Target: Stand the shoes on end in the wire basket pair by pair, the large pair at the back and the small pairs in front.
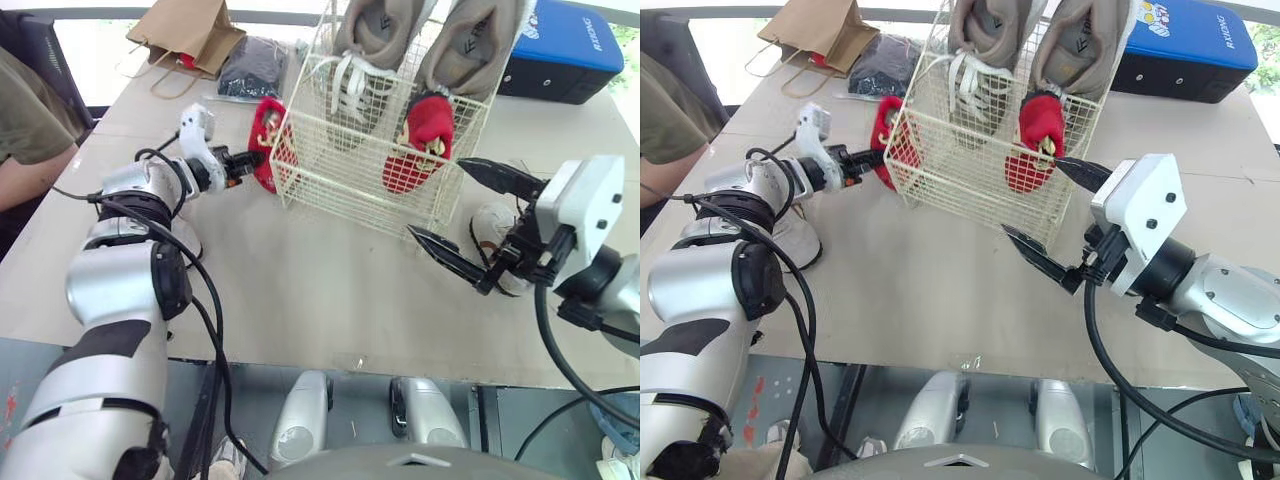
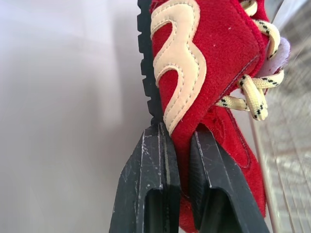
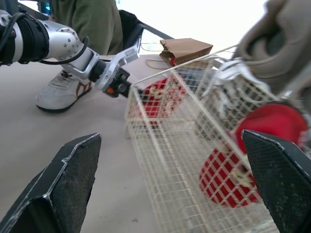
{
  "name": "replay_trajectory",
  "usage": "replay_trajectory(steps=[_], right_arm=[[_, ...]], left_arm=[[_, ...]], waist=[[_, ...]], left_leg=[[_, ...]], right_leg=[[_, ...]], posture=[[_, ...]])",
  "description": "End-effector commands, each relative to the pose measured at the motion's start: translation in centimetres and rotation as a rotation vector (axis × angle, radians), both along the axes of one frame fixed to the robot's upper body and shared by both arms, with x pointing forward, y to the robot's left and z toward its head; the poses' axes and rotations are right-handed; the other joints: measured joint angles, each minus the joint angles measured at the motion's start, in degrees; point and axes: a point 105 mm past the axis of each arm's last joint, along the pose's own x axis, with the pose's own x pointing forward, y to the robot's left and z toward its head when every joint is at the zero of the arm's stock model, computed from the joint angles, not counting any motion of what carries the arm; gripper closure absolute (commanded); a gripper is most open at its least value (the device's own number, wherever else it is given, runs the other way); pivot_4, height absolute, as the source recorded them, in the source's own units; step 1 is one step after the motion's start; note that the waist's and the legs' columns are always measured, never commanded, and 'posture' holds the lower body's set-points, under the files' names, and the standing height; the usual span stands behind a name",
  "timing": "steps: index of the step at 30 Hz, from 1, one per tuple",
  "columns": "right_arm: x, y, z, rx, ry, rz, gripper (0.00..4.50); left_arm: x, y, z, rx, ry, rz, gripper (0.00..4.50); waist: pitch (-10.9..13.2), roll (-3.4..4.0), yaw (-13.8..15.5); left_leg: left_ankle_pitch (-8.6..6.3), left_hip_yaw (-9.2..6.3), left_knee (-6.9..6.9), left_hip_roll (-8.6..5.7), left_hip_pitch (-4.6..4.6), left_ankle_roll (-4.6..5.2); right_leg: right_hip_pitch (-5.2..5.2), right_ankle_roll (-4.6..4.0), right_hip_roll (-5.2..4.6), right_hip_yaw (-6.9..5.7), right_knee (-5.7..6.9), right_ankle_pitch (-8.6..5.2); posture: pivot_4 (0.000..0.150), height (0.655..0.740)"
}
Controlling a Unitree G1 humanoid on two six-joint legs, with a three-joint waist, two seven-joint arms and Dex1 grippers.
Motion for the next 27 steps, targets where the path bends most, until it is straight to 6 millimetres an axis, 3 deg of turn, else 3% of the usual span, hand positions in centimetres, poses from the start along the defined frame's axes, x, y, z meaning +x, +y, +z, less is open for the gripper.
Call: replay_trajectory(steps=[1,3,6,11,18,22,27], right_arm=[[0.1,0.3,0.7,0.055,-0.023,0.055,0.00],[0.5,0.3,0.6,0.060,-0.021,0.072,0.00],[0.7,0.5,0.6,0.048,-0.034,0.096,0.00],[1.0,0.4,0.6,0.036,-0.051,0.100,0.00],[0.7,0.0,0.6,0.016,-0.071,0.043,0.00],[0.4,-0.3,0.6,0.006,-0.077,0.011,0.00],[0.0,-0.4,0.4,-0.004,-0.074,-0.016,0.00]], left_arm=[[-2.2,-0.5,14.4,0.013,-0.627,0.007,4.47],[-4.1,-1.9,16.7,0.000,-0.782,-0.028,4.47],[-7.0,-4.5,18.3,0.011,-0.965,-0.105,4.47],[-8.6,-8.9,15.8,0.146,-1.105,-0.246,4.47],[-6.7,-10.9,10.5,0.415,-1.209,-0.285,4.47],[-5.7,-12.0,9.3,0.503,-1.244,-0.272,4.47],[-4.1,-12.7,6.9,0.591,-1.166,-0.284,4.47]], waist=[[0.03,-0.17,0.00],[0.02,-0.14,0.05],[-0.09,0.06,0.02],[-0.18,0.22,-0.13],[-0.18,0.21,-0.13],[-0.16,0.18,-0.03],[-0.16,0.18,0.05]], left_leg=[[0.02,-0.01,0.01,0.00,-0.01,-0.04],[0.13,0.02,0.00,-0.02,-0.03,-0.22],[0.12,0.16,-0.03,-0.05,0.04,-0.22],[0.12,0.22,-0.06,-0.01,0.32,-0.20],[0.03,0.28,-0.05,-0.03,0.67,-0.04],[0.02,0.32,-0.07,-0.04,0.67,-0.02],[0.02,0.28,-0.05,-0.05,0.62,-0.02]], right_leg=[[0.00,0.00,-0.01,-0.01,0.00,0.00],[0.01,0.00,-0.06,0.01,-0.06,0.00],[0.06,0.00,-0.12,0.11,-0.15,0.00],[0.11,-0.01,-0.03,0.18,0.14,0.00],[0.33,-0.02,0.00,0.26,0.27,-0.01],[0.36,-0.02,0.00,0.29,0.16,-0.01],[0.36,-0.01,-0.01,0.25,0.15,-0.01]], posture=[[0.150,0.7400],[0.150,0.7400],[0.150,0.7400],[0.150,0.7400],[0.150,0.7400],[0.150,0.7400],[0.150,0.7400]])
